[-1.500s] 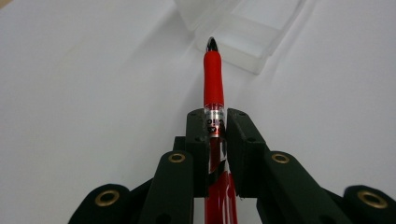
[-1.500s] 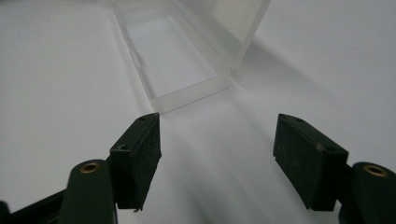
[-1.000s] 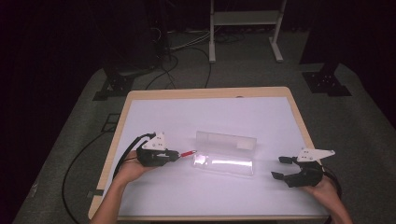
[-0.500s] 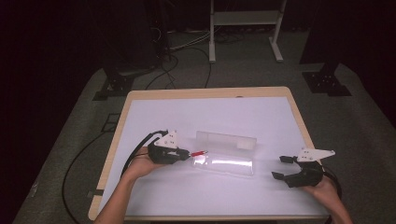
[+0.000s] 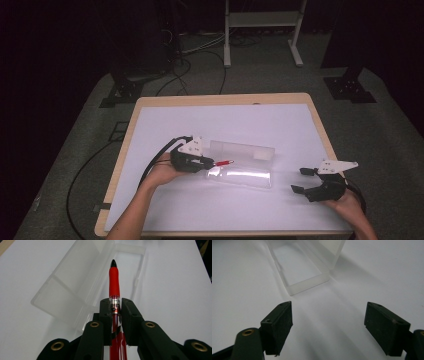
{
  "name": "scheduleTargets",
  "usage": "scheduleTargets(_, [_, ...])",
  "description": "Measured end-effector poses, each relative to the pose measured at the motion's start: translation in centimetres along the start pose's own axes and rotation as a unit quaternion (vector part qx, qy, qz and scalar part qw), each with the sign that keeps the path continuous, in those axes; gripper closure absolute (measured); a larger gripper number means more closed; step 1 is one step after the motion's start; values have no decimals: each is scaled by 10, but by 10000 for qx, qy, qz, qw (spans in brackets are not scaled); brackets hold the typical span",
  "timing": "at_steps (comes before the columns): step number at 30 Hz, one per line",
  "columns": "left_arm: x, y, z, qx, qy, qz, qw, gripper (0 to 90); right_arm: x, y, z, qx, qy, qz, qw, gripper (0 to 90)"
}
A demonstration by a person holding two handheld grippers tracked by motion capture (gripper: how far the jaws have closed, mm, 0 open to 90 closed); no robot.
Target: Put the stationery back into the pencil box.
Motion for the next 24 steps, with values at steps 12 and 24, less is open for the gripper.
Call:
scheduleTargets(12, [-2,7,11,49,70,-65,9999,792,0,0,0,8,-17,4,10000,216])
scheduleTargets(24, [-5,19,23,40,142,-145,9998,792,0,-2,0,28,-20,-4,10000,215])
Point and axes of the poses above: each handheld gripper's, and its own axes: y roughly forward along the jaws, z roughly out of its top, x roughly to its right, the point moved 2 cm from there along y, roughly forward along the jaws, and after that the axes turned 3 degrees about -z, right-handed, at the moved point
